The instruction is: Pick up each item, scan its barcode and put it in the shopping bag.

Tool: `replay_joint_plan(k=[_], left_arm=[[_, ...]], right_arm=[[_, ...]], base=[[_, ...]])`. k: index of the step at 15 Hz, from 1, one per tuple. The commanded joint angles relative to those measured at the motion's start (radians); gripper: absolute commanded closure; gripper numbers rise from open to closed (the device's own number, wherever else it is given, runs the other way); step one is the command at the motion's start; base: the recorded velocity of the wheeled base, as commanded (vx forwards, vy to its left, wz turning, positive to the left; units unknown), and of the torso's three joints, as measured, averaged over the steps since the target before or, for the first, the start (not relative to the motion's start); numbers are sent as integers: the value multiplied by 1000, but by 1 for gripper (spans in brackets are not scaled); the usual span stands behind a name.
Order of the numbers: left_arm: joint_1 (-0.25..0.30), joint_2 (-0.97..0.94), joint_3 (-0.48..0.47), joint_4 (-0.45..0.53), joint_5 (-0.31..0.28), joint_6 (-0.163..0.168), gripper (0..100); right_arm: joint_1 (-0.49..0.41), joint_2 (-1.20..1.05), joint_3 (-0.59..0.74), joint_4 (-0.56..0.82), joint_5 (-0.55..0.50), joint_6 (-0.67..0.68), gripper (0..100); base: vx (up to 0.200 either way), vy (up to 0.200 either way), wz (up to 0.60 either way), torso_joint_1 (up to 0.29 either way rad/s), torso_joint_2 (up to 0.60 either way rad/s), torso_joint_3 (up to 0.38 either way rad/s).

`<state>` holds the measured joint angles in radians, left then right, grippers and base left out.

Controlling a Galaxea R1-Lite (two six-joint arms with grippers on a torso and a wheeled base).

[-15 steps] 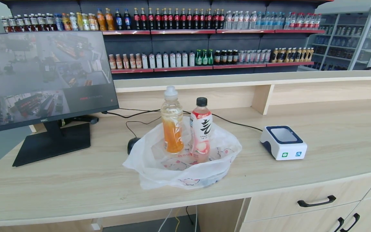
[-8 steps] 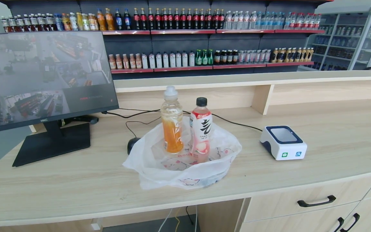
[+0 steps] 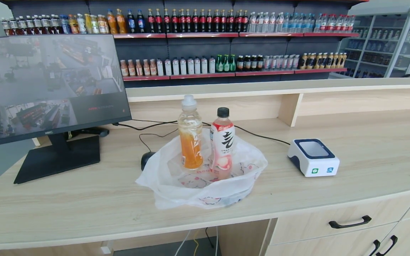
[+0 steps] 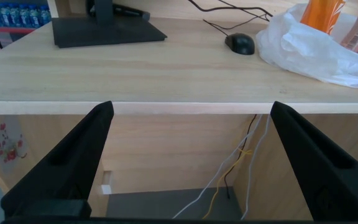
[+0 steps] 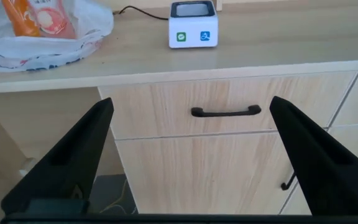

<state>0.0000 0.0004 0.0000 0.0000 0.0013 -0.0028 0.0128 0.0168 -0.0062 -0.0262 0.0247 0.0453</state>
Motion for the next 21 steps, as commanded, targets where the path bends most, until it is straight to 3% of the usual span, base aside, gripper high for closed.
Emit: replay_joint_plan(k=[1, 2, 17, 21], left_arm=[[0, 0, 0, 0, 0, 0, 0], [0, 0, 0, 0, 0, 0, 0], [0, 0, 0, 0, 0, 1, 0], [0, 0, 0, 0, 0, 1, 0]], right_arm=[[-2, -17, 6, 2, -6, 2, 0], [-4, -17, 6, 32, -8, -41, 0], [-4, -17, 6, 23, -8, -16, 0], [-4, -17, 6, 23, -8, -18, 0]], base=[[0, 0, 0, 0, 0, 0], [0, 0, 0, 0, 0, 0], [0, 0, 0, 0, 0, 0], [0, -200, 0, 0, 4, 2]])
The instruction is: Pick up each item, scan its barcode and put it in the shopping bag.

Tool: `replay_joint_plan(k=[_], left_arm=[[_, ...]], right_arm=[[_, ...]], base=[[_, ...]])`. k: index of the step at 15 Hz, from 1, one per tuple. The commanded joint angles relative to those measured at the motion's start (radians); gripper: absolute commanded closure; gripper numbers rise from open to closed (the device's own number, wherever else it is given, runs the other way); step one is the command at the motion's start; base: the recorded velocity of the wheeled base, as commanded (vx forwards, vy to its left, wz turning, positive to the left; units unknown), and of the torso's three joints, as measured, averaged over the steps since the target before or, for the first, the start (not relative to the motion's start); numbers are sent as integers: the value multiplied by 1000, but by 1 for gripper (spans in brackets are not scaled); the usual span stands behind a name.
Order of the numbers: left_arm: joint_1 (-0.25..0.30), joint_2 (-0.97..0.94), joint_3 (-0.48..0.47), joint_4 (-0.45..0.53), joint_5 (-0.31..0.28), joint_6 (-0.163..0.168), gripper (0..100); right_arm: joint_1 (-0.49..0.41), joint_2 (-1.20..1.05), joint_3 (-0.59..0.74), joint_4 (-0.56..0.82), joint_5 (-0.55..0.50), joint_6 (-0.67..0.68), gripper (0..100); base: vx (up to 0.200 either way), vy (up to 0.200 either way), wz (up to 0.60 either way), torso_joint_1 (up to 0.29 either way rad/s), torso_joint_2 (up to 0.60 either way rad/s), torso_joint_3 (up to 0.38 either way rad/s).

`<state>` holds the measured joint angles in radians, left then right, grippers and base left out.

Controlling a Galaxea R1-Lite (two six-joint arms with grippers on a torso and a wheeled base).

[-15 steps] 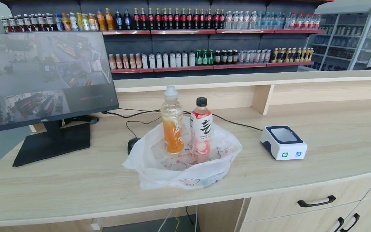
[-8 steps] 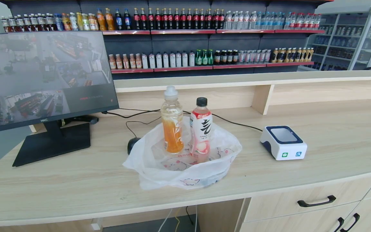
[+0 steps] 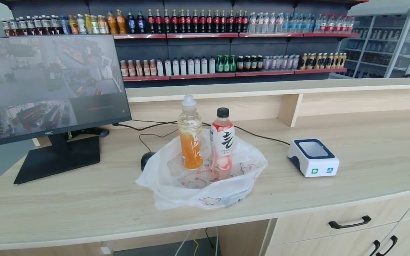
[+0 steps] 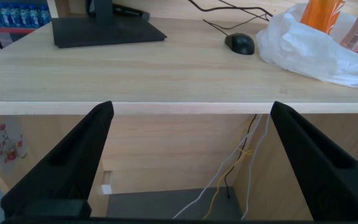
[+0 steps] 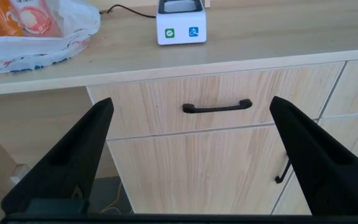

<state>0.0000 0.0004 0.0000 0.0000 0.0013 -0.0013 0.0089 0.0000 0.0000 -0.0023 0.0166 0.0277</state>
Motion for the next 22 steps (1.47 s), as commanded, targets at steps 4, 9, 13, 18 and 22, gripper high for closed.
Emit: replay_joint_plan(k=[4, 9, 13, 18, 22], left_arm=[[0, 0, 0, 0, 0, 0, 0], [0, 0, 0, 0, 0, 0, 0], [0, 0, 0, 0, 0, 0, 0], [0, 0, 0, 0, 0, 0, 0], [0, 0, 0, 0, 0, 0, 0]], right_arm=[[0, 0, 0, -1, 0, 0, 0], [0, 0, 0, -1, 0, 0, 0], [0, 0, 0, -1, 2, 0, 0], [0, 0, 0, -1, 2, 0, 0], [0, 0, 0, -1, 0, 0, 0]], base=[[0, -200, 0, 11, 5, -2], [0, -200, 0, -3, 2, 1], [-200, -100, 0, 4, 4, 1], [-200, -40, 0, -2, -2, 5], [-100, -100, 0, 10, 7, -1]])
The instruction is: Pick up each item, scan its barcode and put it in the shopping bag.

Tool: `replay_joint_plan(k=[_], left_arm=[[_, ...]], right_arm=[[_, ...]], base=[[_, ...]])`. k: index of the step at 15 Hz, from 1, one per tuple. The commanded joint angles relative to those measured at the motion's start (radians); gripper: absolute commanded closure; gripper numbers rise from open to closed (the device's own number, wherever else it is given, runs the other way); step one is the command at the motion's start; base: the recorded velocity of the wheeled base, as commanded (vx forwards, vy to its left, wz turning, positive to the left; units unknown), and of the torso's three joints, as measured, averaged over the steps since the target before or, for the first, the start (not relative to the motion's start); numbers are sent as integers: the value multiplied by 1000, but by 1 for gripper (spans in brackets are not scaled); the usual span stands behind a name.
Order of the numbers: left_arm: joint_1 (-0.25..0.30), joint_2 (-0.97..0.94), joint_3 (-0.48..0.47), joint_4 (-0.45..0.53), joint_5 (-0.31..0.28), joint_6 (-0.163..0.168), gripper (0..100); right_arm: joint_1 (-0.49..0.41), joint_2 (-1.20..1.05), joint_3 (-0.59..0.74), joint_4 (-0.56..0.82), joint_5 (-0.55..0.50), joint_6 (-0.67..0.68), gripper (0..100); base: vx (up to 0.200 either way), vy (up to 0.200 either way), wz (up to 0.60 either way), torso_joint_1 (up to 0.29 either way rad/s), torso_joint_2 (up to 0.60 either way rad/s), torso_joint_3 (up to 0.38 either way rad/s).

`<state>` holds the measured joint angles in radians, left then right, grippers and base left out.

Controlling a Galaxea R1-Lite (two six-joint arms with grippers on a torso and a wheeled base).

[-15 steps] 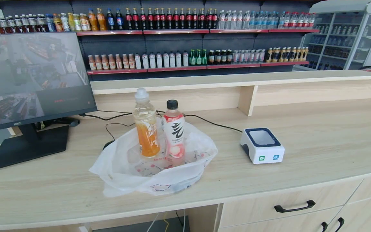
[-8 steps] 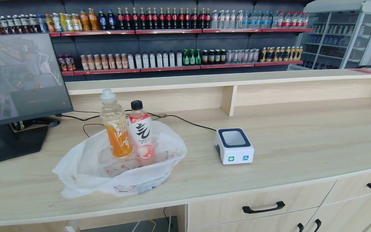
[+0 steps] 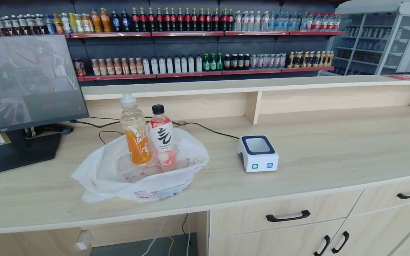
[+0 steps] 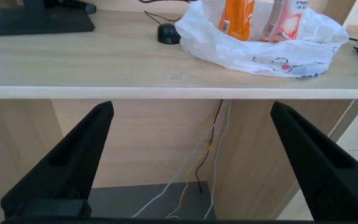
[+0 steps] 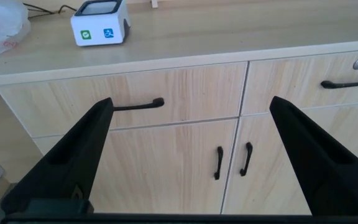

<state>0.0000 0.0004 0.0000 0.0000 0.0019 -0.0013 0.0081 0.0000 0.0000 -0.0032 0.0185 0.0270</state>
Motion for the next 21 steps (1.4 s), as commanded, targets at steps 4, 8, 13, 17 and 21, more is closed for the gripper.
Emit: replay_joint_plan(k=[4, 8, 13, 17, 21], left_arm=[[0, 0, 0, 0, 0, -2, 0], [0, 0, 0, 0, 0, 0, 0], [0, 0, 0, 0, 0, -2, 0], [0, 0, 0, 0, 0, 0, 0], [0, 0, 0, 0, 0, 0, 0]], right_arm=[[1, 0, 0, 0, 0, -1, 0], [1, 0, 0, 0, 0, -1, 0], [1, 0, 0, 2, 0, -2, 0], [1, 0, 0, 2, 0, -9, 0], [1, 0, 0, 2, 0, -9, 0]], base=[[0, 0, 0, 0, 0, 0], [0, -50, 0, 1, 1, 2], [0, -200, 0, -2, 2, 4], [0, -50, 0, 8, 4, 1], [0, 0, 0, 0, 0, 0]])
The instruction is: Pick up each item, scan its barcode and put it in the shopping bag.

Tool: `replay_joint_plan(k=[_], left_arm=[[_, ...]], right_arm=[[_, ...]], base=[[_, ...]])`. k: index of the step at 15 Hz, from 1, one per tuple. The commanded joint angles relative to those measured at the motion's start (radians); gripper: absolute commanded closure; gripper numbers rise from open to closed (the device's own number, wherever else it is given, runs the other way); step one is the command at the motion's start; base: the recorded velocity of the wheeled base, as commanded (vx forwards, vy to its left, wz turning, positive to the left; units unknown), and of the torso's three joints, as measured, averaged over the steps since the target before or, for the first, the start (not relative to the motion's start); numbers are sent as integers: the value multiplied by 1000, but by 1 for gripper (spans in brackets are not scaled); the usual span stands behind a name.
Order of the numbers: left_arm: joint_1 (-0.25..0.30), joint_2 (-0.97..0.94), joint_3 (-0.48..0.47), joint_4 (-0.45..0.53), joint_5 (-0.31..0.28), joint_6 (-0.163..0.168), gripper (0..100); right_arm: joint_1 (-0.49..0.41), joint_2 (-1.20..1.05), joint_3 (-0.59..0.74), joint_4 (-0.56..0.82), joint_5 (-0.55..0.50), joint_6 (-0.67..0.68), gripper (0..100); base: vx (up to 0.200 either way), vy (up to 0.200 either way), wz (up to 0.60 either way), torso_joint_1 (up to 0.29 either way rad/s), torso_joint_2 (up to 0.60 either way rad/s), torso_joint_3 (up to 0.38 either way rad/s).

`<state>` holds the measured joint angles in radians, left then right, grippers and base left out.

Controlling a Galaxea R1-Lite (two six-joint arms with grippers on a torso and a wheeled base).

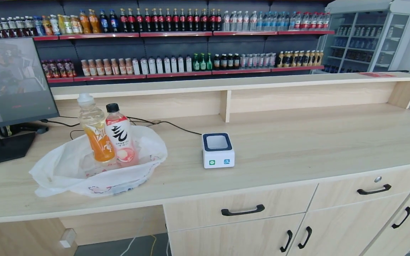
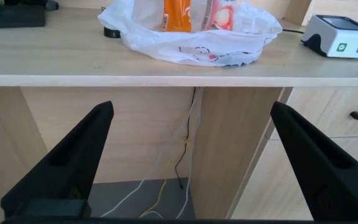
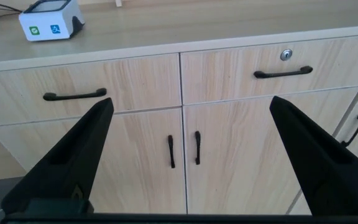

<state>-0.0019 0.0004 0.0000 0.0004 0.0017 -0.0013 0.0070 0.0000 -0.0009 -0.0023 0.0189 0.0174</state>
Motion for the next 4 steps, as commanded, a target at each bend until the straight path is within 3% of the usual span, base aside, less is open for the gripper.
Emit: replay_joint_plan(k=[1, 4], left_arm=[[2, 0, 0, 0, 0, 0, 0], [2, 0, 0, 0, 0, 0, 0]], right_arm=[[2, 0, 1, 1, -1, 1, 0], [2, 0, 1, 1, -1, 4, 0]], base=[[0, 0, 0, 0, 0, 0], [0, 0, 0, 0, 0, 0]])
